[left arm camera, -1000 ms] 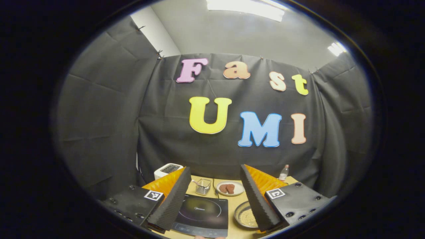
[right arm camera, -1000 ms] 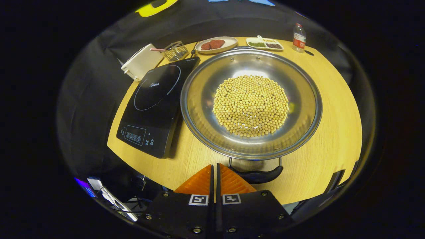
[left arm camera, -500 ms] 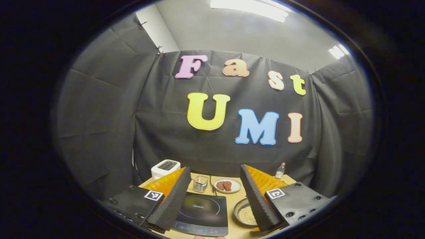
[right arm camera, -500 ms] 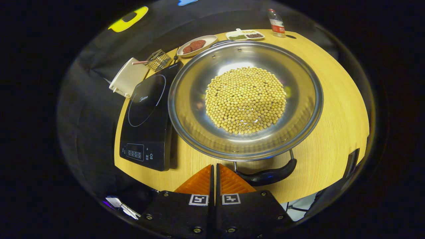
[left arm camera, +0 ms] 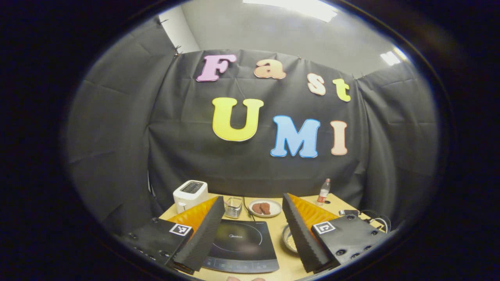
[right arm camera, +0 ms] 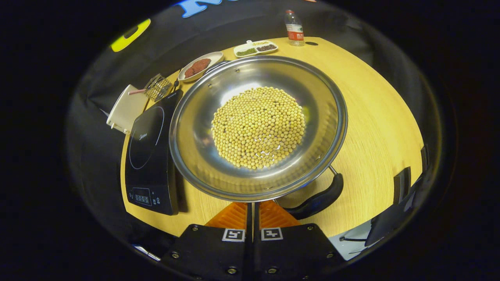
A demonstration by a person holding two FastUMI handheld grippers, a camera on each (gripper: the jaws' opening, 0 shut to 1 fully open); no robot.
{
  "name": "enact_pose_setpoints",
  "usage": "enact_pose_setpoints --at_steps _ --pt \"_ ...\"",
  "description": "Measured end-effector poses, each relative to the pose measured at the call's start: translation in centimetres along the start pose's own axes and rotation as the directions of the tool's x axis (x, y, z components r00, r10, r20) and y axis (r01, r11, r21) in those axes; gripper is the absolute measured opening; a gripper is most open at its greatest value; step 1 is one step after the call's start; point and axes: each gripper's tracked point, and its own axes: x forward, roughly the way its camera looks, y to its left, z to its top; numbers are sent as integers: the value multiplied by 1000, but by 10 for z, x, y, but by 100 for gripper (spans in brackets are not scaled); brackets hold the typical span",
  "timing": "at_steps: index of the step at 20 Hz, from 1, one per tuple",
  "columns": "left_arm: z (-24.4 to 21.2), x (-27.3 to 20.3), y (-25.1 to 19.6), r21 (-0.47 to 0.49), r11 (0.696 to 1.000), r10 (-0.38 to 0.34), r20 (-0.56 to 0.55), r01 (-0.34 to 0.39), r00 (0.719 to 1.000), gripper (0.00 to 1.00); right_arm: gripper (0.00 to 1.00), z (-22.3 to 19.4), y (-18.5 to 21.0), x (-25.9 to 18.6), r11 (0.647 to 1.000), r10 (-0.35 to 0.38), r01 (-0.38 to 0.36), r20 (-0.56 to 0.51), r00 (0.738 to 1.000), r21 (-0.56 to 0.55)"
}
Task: First push the handle of the pot to place it horizontally, then grasp the pot with both hands and set it on the induction cooktop.
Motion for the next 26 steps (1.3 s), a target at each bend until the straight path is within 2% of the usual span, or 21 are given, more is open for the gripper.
enact_pose_setpoints --at_steps 1,4,5,6,8,11,12,13,16,17,18,19,20,21,22,26 --pt "-2 2 -2 0 1000 -4 -9 4 1000 97 1 2 -4 -1 1000 -2 2 3 1000 19" --pt "-8 8 -15 10 1000 -19 -25 19 1000 97 1 1 -16 0 999 -1 1 -7 1000 38" --pt "-10 10 -21 18 1000 -22 -32 23 999 97 1 2 -22 -1 1000 -9 10 -10 1000 28" --pt "-14 13 -28 24 999 -24 -40 25 999 93 1 5 -29 -3 1000 -21 21 -12 1000 13" --pt "-20 19 -41 18 999 -28 -59 29 998 93 1 10 -45 -7 999 -49 49 -18 999 -15" --pt "-28 30 -61 2 999 -33 -75 34 997 100 1 16 -65 -10 995 -83 81 -26 996 -57" --pt "-31 33 -65 0 999 -34 -79 34 996 100 1 18 -70 -12 994 -89 86 -30 996 -73" --pt "-33 36 -72 -5 999 -37 -83 36 996 93 1 19 -75 -12 991 -99 95 -37 994 -95" --pt "-41 45 -83 -28 999 -37 -100 34 994 100 1 29 -91 -13 977 -150 142 -39 988 -157" --pt "-43 48 -86 -35 999 -34 -107 31 994 97 1 32 -97 -13 974 -161 152 -42 986 -167" --pt "-47 53 -88 -43 999 -33 -113 28 993 94 1 35 -104 -12 972 -173 163 -44 984 -171" --pt "-50 56 -90 -50 998 -34 -118 28 992 100 1 38 -110 -14 970 -183 173 -46 982 -172" --pt "-52 58 -92 -53 998 -33 -125 26 992 100 1 42 -117 -15 968 -193 182 -49 980 -170" --pt "-55 62 -93 -51 998 -30 -131 23 991 93 1 45 -123 -16 968 -199 189 -49 979 -164" --pt "-58 65 -95 -47 999 -28 -137 21 990 97 1 50 -130 -16 968 -204 194 -50 978 -157" --pt "-64 78 -107 -13 1000 -21 -156 20 988 97 1 64 -151 -14 973 -201 192 -61 978 -126"
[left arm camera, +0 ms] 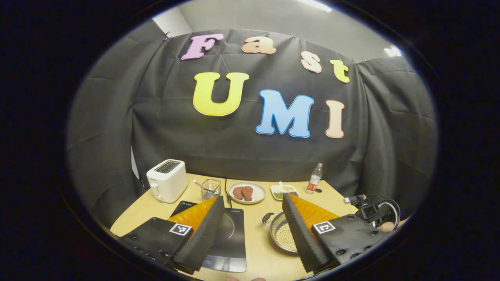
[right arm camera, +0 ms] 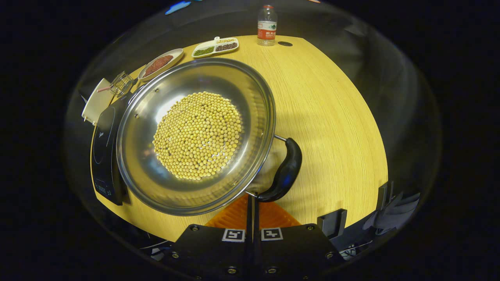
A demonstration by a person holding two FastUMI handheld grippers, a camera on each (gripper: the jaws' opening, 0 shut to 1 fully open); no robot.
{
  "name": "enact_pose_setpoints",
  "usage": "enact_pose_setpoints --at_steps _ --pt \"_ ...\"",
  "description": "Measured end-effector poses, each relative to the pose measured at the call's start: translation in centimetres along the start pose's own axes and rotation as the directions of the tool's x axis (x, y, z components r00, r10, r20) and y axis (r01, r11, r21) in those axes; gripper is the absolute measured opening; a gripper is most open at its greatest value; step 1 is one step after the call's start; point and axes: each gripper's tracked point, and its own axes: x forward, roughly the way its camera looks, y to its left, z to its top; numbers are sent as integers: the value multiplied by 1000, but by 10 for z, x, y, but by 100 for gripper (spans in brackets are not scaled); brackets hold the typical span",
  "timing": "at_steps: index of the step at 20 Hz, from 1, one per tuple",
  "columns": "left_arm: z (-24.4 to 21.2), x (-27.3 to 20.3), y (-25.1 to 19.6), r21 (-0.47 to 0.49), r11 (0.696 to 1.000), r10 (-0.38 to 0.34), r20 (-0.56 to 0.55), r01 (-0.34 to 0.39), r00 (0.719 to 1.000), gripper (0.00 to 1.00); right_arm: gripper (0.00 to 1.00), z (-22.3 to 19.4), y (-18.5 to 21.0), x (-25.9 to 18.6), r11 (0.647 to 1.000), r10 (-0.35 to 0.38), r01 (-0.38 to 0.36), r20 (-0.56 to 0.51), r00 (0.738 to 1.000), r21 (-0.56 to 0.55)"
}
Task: First push the handle of the pot to place it horizontally, then grasp the pot with both hands and set it on the induction cooktop.
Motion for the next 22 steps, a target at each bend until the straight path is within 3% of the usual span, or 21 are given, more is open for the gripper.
enact_pose_setpoints --at_steps 4,14,15,21,22 --pt "-5 14 -19 17 1000 2 -22 -2 1000 97 1 17 -13 5 1000 3 -3 -7 1000 8" --pt "-34 47 -49 81 994 73 -81 -67 994 97 1 72 -44 22 995 2 -1 9 1000 -97" --pt "-37 50 -50 89 994 77 -89 -69 993 93 1 78 -44 23 994 4 -2 14 1000 -111" --pt "-59 69 -59 83 995 65 -142 -54 988 100 1 105 -46 28 988 5 2 46 999 -156" --pt "-63 74 -60 77 996 52 -152 -41 987 97 1 108 -47 28 988 2 6 55 999 -152"
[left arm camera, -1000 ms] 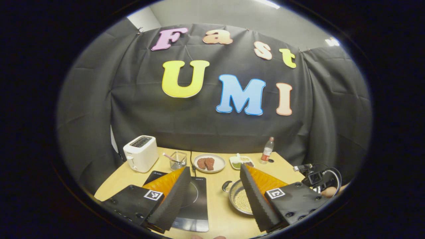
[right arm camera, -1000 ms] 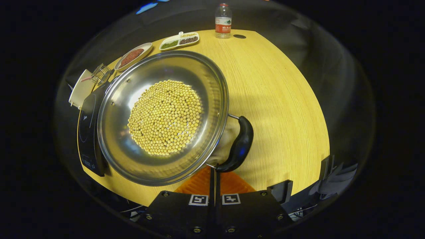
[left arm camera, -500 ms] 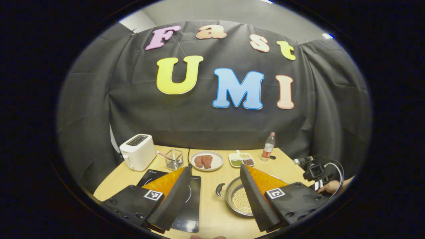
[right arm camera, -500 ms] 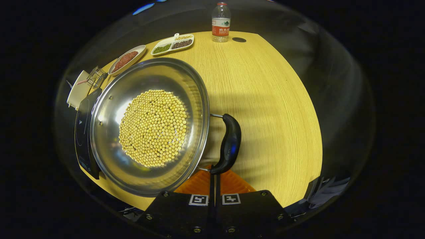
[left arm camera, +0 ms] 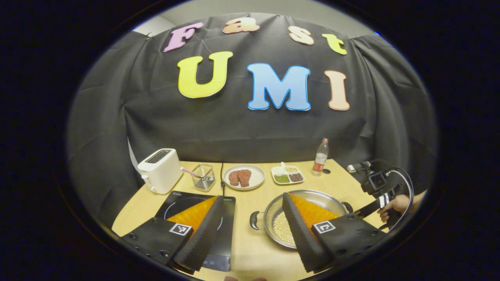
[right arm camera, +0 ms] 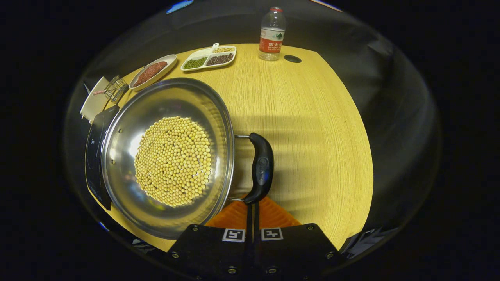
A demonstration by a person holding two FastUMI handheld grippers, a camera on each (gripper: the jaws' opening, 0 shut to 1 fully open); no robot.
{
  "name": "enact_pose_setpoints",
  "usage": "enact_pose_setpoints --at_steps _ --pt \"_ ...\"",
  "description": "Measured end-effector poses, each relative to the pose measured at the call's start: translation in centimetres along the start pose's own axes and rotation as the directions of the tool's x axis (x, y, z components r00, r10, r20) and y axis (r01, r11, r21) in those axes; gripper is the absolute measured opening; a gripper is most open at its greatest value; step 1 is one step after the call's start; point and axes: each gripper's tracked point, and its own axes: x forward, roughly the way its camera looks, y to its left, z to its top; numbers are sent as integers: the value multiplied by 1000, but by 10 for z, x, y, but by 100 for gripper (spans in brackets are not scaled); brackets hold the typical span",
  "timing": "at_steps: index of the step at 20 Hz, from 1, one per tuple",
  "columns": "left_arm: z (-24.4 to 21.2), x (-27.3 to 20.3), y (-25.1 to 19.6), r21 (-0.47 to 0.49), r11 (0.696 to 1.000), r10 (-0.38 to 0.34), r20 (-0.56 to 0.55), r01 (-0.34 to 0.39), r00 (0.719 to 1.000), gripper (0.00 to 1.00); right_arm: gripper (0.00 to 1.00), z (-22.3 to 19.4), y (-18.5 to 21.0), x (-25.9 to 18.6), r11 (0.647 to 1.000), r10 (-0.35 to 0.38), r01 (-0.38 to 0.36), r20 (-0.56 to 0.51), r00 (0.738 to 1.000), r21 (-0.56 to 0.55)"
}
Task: First push the handle of the pot to place it horizontally, then grasp the pot with both hands and set it on the induction cooktop.
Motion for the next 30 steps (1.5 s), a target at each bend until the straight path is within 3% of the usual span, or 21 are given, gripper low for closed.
enact_pose_setpoints --at_steps 3,6,7,8,9,10,12,15,19,20,21,22,25,28,30 --pt "-11 13 0 -5 999 -34 -31 34 999 93 1 1 -6 -6 999 -23 22 24 999 39" --pt "-20 26 3 -6 998 -63 -56 63 996 100 1 -4 -16 -23 995 -44 39 60 997 87" --pt "-22 30 3 -1 997 -74 -62 74 995 97 8 -7 -19 -25 994 -49 40 78 996 105" --pt "-26 33 2 5 997 -83 -71 83 994 97 35 -8 -23 -32 992 -55 43 100 993 120" --pt "-28 37 1 8 996 -92 -80 93 993 97 50 -7 -22 -41 990 -46 27 138 989 137" --pt "-32 41 -1 6 994 -105 -90 106 990 98 71 -3 -22 -52 989 -37 9 187 982 149" --pt "-40 50 -5 3 993 -120 -114 121 986 97 95 8 -20 -71 988 -16 -32 304 952 154" --pt "-61 67 -11 -5 990 -137 -180 138 974 97 96 15 -18 -86 989 -12 -44 383 924 139" --pt "-92 94 -11 -7 991 -131 -277 134 952 100 96 20 -9 -76 988 0 -57 371 929 142" --pt "-101 102 -11 -10 992 -125 -296 128 947 94 96 22 -8 -71 988 2 -59 369 929 144" --pt "-108 109 -10 -13 993 -119 -314 121 942 98 97 25 -7 -66 988 1 -58 368 930 145" --pt "-113 115 -10 -18 993 -115 -326 115 938 94 96 28 -5 -62 988 2 -60 371 929 145" --pt "-129 138 -8 -3 995 -98 -355 103 930 98 96 38 -5 -45 987 -11 -50 376 927 151" --pt "-152 154 -8 -14 995 -95 -405 98 909 94 96 43 -3 -25 985 -7 -52 343 939 162" --pt "-162 164 -8 -26 996 -93 -425 91 900 100 96 46 -3 -14 983 -6 -56 332 943 176"
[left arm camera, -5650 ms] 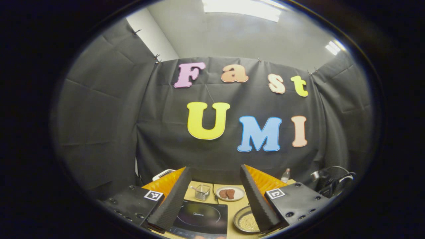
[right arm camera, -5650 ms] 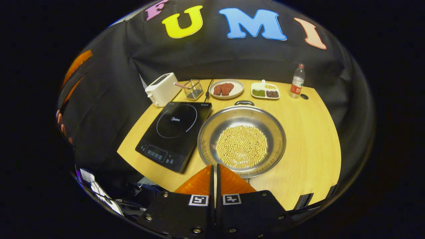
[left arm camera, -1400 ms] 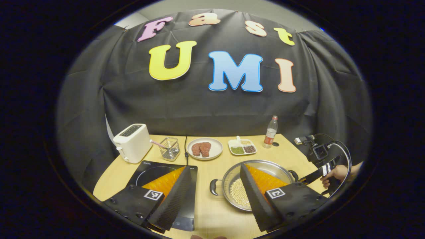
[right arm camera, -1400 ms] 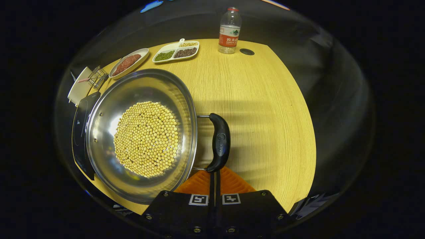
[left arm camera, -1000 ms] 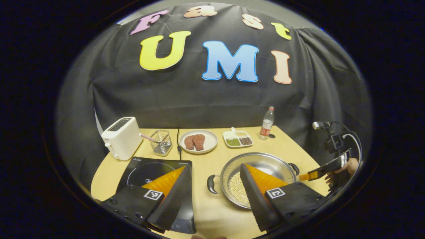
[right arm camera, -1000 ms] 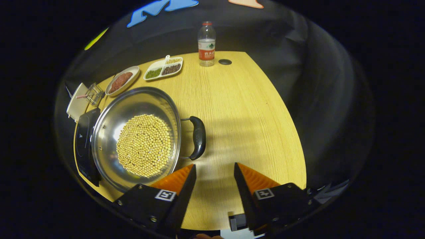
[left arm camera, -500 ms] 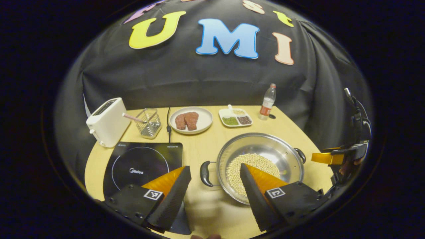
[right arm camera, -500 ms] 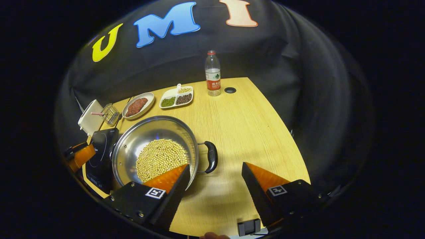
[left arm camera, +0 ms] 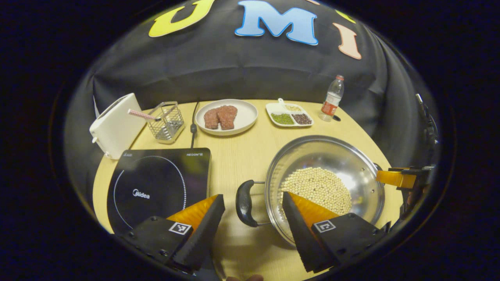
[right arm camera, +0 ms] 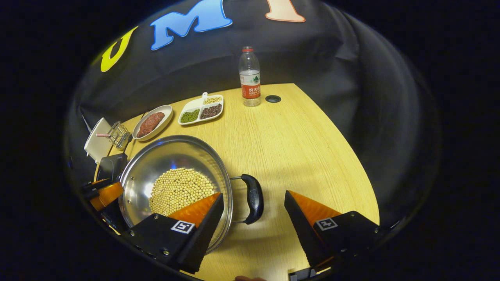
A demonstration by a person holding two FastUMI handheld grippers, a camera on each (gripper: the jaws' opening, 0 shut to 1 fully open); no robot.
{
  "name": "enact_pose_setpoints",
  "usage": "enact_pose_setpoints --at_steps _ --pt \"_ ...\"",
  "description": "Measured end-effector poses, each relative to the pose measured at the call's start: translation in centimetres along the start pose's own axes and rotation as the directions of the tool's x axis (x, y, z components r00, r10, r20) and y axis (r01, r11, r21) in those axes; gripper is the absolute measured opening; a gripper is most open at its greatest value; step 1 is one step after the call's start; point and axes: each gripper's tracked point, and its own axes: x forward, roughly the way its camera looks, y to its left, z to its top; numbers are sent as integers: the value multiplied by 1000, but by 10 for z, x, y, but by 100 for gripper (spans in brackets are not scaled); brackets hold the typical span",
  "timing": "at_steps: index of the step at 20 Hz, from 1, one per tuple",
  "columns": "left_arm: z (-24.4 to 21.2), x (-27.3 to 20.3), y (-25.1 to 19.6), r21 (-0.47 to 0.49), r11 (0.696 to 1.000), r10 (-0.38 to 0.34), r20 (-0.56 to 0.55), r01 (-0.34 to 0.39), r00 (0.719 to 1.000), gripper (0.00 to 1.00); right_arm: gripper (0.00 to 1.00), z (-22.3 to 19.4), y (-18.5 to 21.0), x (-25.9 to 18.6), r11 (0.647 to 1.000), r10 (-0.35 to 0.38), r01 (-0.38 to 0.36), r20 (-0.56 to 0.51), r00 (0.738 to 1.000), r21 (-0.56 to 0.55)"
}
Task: First push the handle of the pot to place it horizontally, then grasp the pot with both hands and set it on the induction cooktop.
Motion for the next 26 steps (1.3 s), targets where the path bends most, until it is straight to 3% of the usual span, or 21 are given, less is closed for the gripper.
enact_pose_setpoints --at_steps 2,7,8,9,10,11,12,13,18,21,26 --pt "1 8 2 0 1000 9 3 -9 1000 94 96 -3 1 11 1000 0 0 -10 1000 10" --pt "-10 20 0 19 999 28 17 -28 999 94 96 -11 4 27 999 8 -8 7 1000 34" --pt "-11 22 0 25 999 36 22 -37 999 98 93 -13 5 30 999 7 -7 8 1000 33" --pt "-12 23 2 32 998 48 32 -49 998 89 92 -12 6 32 999 14 -14 13 1000 31" --pt "-13 25 1 34 998 45 41 -46 998 89 86 -15 11 33 999 23 -23 11 1000 25" --pt "-14 31 -2 35 998 46 50 -48 998 79 83 -19 14 35 1000 26 -26 -1 1000 15" --pt "-12 27 -3 51 997 54 53 -57 997 77 65 -16 14 36 1000 14 -14 8 1000 -3" --pt "-12 26 -1 62 996 59 56 -62 997 70 66 -16 13 36 1000 11 -11 7 1000 -14" --pt "-11 27 -2 71 996 55 54 -59 997 68 62 -17 12 34 1000 10 -10 4 1000 -20" --pt "-8 24 -6 83 995 58 58 -63 997 60 62 -17 13 34 1000 6 -6 -12 1000 13" --pt "-3 11 -11 96 994 44 79 -52 996 63 62 -14 10 26 1000 -6 6 -11 1000 3"
